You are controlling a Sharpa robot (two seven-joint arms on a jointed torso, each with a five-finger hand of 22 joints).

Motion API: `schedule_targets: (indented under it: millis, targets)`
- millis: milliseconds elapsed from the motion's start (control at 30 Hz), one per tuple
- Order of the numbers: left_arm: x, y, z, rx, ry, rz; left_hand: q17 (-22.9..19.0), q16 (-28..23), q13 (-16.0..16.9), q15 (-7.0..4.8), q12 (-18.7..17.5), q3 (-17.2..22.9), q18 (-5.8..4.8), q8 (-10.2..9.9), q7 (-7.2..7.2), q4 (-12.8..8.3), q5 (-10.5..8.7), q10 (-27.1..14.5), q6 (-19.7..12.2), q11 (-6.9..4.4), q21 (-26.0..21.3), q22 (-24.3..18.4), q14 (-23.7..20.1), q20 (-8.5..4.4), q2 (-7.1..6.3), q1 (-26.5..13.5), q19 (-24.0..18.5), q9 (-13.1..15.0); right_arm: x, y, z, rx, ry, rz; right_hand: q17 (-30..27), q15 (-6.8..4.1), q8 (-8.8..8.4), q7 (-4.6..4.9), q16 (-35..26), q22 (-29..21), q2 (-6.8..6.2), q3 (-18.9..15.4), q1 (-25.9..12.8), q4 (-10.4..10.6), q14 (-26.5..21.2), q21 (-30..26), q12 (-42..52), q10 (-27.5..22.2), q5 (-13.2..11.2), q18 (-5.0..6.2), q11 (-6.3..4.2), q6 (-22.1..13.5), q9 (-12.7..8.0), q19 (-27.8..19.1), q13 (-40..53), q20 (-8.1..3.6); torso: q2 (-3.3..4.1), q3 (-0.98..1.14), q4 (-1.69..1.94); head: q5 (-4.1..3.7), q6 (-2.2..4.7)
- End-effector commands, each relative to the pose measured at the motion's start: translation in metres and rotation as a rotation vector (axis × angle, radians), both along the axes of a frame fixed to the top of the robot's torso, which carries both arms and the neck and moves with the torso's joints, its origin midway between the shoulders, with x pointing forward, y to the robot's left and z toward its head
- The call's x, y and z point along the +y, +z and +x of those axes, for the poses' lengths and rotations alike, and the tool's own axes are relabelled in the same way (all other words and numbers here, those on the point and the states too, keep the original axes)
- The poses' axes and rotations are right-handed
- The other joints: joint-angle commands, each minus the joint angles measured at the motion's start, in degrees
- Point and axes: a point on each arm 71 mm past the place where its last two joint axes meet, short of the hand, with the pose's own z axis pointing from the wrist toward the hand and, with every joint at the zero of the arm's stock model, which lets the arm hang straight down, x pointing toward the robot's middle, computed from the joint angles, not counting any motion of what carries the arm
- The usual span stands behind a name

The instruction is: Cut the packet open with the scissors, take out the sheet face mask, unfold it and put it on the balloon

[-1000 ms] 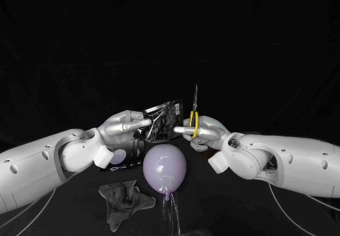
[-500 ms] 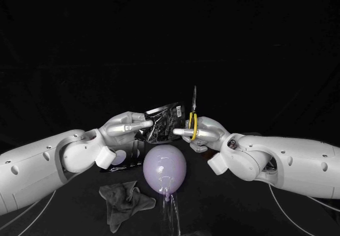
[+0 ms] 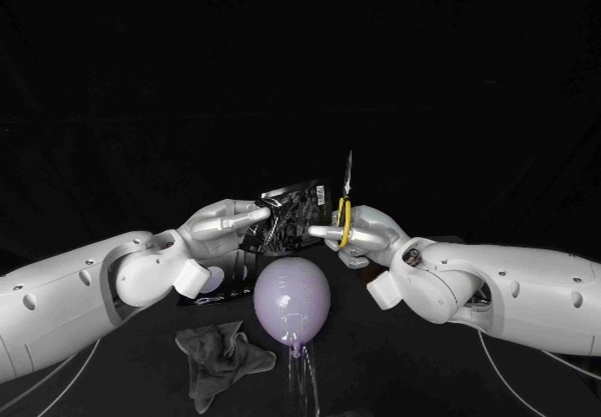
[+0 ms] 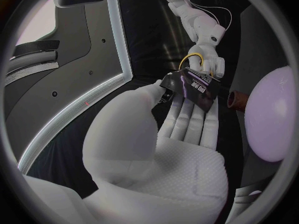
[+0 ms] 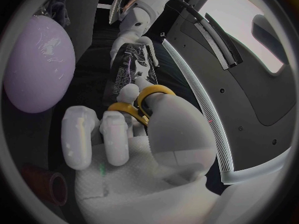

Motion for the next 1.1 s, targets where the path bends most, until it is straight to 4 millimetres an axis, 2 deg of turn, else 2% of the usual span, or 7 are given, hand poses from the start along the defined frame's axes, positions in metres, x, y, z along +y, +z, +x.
schedule_targets:
  millis: [33,167,300,533,700,967,1100]
  targets:
    - [0.0,-0.001,0.002,-0.002,0.04,0.03,-0.72,-0.82,0.07,0.45,-0.05,-2.5,-1.83,-0.71,4.18,1.02,0.12,-1.45,-1.52,0.31,-1.7,-0.61,-3.3,0.04,-0.93,-1.24,-3.05,-0.4,0.0,0.004,0.0,-0.047,-0.04,0.002,15.09,-0.47,0.22,-0.04,0.2,11.31,3.51,0.23,3.03,0.01,5.87,-0.28,54.45,13.74,0.14,-0.03,0.71,0.37,0.06,0.82,14.88,-0.55,0.01,0.02,-0.02,0.06,0.21]
    - [-0.002,-0.002,0.002,-0.001,0.046,0.035,-1.75,-1.06,0.11,1.16,0.0,-7.58,-3.01,-2.17,4.19,3.77,0.06,-3.85,-5.56,1.0,-4.37,-1.08,-8.14,0.08,-0.84,-3.41,-9.21,-1.76,-0.002,0.005,0.0,-0.057,-0.074,0.001,15.09,-0.48,0.25,-0.07,0.2,11.3,3.57,0.29,2.95,0.02,5.87,-0.29,54.31,13.73,0.15,-0.03,0.69,0.42,0.08,0.81,14.78,-0.58,-0.01,0.01,0.02,0.05,0.34]
    - [-0.004,-0.003,0.002,0.006,0.045,0.026,-2.31,-0.9,0.11,1.58,0.16,-20.82,-3.65,-2.78,4.85,6.59,0.06,-6.95,-7.97,1.29,-5.56,-1.1,-10.47,0.02,4.46,-2.66,-11.19,-2.47,-0.003,0.005,0.001,-0.062,-0.103,0.002,15.09,-0.51,0.31,-0.11,0.2,11.29,3.62,0.36,2.85,0.03,5.87,-0.33,54.33,13.73,0.15,-0.02,0.65,0.5,0.12,0.79,14.79,-0.62,-0.01,-0.01,0.01,0.02,0.51]
    - [-0.008,-0.004,0.001,0.023,0.046,-0.012,-2.83,-1.18,-0.13,1.82,-0.23,-27.67,-3.94,-3.56,5.4,7.63,0.12,-9.93,-10.49,1.68,-6.37,-1.29,-12.61,0.05,7.57,-6.8,-13.0,-3.38,-0.004,0.005,0.002,-0.063,-0.151,0.006,15.09,-0.7,0.98,-0.45,0.2,11.22,3.52,0.53,2.57,-0.21,5.87,-0.51,56.23,14.04,0.14,0.02,0.39,1.2,0.71,0.67,16.02,-0.77,0.03,0.0,-0.01,0.08,0.88]
    - [-0.008,-0.003,0.001,0.025,0.064,-0.04,-3.58,-1.53,-0.32,2.24,-0.45,-29.98,-4.56,-4.28,5.58,7.79,0.19,-13.33,-12.58,2.02,-7.54,-1.64,-16.07,0.13,7.11,-11.88,-16.24,-4.15,-0.006,0.005,0.003,-0.062,-0.174,0.004,15.09,-0.75,1.08,-0.49,0.2,11.21,3.55,0.64,2.53,-0.29,5.87,-0.53,56.23,14.04,0.14,0.03,0.34,1.22,0.84,0.66,16.02,-0.81,0.0,-0.01,-0.03,0.19,1.04]
    - [-0.007,0.001,0.003,0.014,0.108,-0.104,-4.7,-1.86,-0.53,3.08,-0.67,-34.5,-5.41,-5.82,5.22,7.96,0.45,-18.0,-17.12,2.95,-8.73,-1.93,-21.56,0.15,-0.2,-17.29,-19.58,-5.77,-0.01,0.003,0.006,-0.055,-0.201,-0.007,15.09,-0.79,1.15,-0.53,0.2,11.23,3.56,0.74,2.51,-0.37,5.87,-0.51,56.29,14.05,0.14,0.02,0.3,1.22,0.96,0.68,16.06,-0.85,0.01,-0.04,-0.01,0.4,1.32]
    - [-0.006,0.002,0.004,0.022,0.124,-0.14,-4.56,-1.6,-0.4,2.96,-0.43,-32.46,-5.35,-5.79,5.47,7.83,0.28,-17.29,-17.18,2.76,-8.7,-1.87,-20.93,0.14,3.04,-16.65,-19.34,-5.72,-0.013,0.002,0.008,-0.053,-0.218,-0.015,15.09,-0.82,1.21,-0.56,0.2,11.22,3.56,0.83,2.49,-0.46,5.87,-0.52,56.29,14.05,0.14,0.02,0.27,1.21,1.06,0.67,16.06,-0.88,0.03,-0.07,0.0,0.47,1.46]
